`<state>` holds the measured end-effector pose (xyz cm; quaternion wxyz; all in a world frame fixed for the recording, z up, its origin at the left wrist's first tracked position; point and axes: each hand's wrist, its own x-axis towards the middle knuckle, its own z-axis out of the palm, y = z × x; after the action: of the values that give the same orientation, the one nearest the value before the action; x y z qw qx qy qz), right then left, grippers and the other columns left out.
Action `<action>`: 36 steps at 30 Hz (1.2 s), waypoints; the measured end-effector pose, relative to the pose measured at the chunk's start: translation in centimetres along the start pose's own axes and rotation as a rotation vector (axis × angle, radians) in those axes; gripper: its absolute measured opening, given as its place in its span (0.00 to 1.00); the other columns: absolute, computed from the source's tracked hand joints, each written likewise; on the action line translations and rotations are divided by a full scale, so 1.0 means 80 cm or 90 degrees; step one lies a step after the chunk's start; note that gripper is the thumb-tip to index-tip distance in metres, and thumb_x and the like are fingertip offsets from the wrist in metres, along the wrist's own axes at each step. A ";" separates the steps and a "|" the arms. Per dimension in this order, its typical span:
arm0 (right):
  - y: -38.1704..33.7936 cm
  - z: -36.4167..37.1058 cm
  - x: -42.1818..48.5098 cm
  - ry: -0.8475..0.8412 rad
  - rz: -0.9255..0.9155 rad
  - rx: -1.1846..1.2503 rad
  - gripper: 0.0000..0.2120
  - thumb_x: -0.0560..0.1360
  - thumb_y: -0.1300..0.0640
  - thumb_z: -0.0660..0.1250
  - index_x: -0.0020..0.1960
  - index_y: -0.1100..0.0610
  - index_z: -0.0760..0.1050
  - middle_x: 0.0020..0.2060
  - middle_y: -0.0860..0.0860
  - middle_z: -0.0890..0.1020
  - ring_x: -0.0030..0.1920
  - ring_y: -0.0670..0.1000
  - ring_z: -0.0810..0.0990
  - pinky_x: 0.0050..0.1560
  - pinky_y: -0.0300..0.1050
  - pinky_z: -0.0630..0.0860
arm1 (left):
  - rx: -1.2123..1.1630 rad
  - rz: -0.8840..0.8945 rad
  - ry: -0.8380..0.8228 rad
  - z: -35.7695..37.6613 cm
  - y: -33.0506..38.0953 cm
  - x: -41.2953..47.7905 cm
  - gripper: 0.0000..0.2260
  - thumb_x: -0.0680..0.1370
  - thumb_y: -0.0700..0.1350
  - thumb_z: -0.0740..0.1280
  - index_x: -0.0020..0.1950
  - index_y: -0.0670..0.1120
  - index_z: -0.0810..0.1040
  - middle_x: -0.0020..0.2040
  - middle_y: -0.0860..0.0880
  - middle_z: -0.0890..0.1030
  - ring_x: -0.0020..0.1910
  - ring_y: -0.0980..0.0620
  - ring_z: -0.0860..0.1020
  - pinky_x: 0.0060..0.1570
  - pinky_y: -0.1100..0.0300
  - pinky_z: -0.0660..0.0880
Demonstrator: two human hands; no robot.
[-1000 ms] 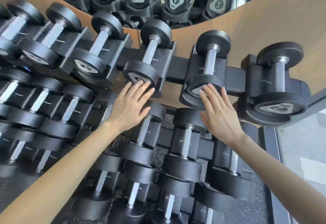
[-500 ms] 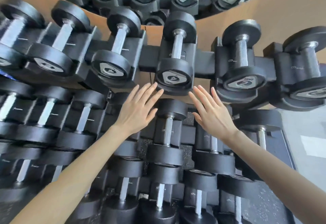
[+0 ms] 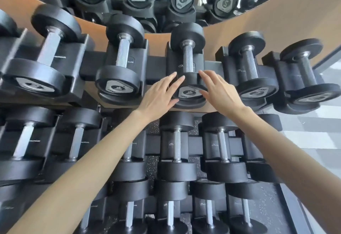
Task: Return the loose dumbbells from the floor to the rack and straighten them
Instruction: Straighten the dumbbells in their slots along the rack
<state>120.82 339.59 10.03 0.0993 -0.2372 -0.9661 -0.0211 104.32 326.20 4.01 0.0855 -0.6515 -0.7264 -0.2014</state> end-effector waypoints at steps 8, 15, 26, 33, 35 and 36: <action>0.004 0.016 0.014 0.018 0.035 0.138 0.22 0.73 0.65 0.67 0.65 0.65 0.65 0.58 0.62 0.71 0.56 0.65 0.71 0.57 0.54 0.68 | -0.288 -0.138 -0.045 0.015 -0.008 0.013 0.36 0.77 0.40 0.66 0.76 0.60 0.50 0.59 0.44 0.73 0.54 0.46 0.74 0.58 0.47 0.74; 0.025 0.034 0.009 0.019 0.128 0.342 0.22 0.73 0.67 0.66 0.65 0.64 0.64 0.60 0.59 0.70 0.60 0.58 0.70 0.60 0.43 0.66 | -0.295 -0.121 -0.064 0.009 -0.004 0.026 0.35 0.78 0.41 0.65 0.75 0.64 0.50 0.47 0.50 0.69 0.45 0.49 0.72 0.56 0.50 0.73; 0.017 0.008 0.019 -0.045 0.079 0.086 0.22 0.74 0.54 0.66 0.66 0.55 0.64 0.60 0.54 0.72 0.52 0.61 0.76 0.44 0.52 0.72 | -0.210 -0.138 -0.070 -0.005 -0.003 0.039 0.29 0.77 0.43 0.67 0.75 0.51 0.58 0.62 0.46 0.73 0.60 0.45 0.73 0.57 0.51 0.71; 0.009 0.012 0.016 -0.037 0.111 0.155 0.23 0.75 0.60 0.66 0.67 0.57 0.64 0.61 0.56 0.72 0.48 0.68 0.76 0.47 0.57 0.72 | -0.343 -0.213 -0.099 0.013 -0.016 0.040 0.25 0.73 0.45 0.73 0.67 0.45 0.67 0.61 0.48 0.75 0.57 0.47 0.75 0.58 0.53 0.71; 0.023 0.025 0.009 -0.002 0.156 0.273 0.22 0.73 0.62 0.67 0.66 0.58 0.65 0.61 0.54 0.73 0.54 0.62 0.77 0.55 0.54 0.72 | -0.248 -0.157 -0.124 -0.002 -0.008 0.052 0.25 0.74 0.46 0.71 0.68 0.46 0.66 0.60 0.47 0.75 0.54 0.44 0.75 0.54 0.52 0.70; 0.027 0.032 0.005 0.021 0.184 0.357 0.23 0.73 0.64 0.68 0.65 0.59 0.66 0.61 0.55 0.75 0.56 0.57 0.77 0.58 0.49 0.73 | -0.189 -0.123 -0.134 -0.012 -0.002 0.060 0.26 0.74 0.47 0.71 0.69 0.46 0.65 0.59 0.46 0.75 0.53 0.42 0.76 0.52 0.51 0.70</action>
<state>121.00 341.89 7.60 0.1786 -0.3348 -0.8889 0.2566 103.34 330.20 6.70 -0.1071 -0.6017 -0.7528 -0.2444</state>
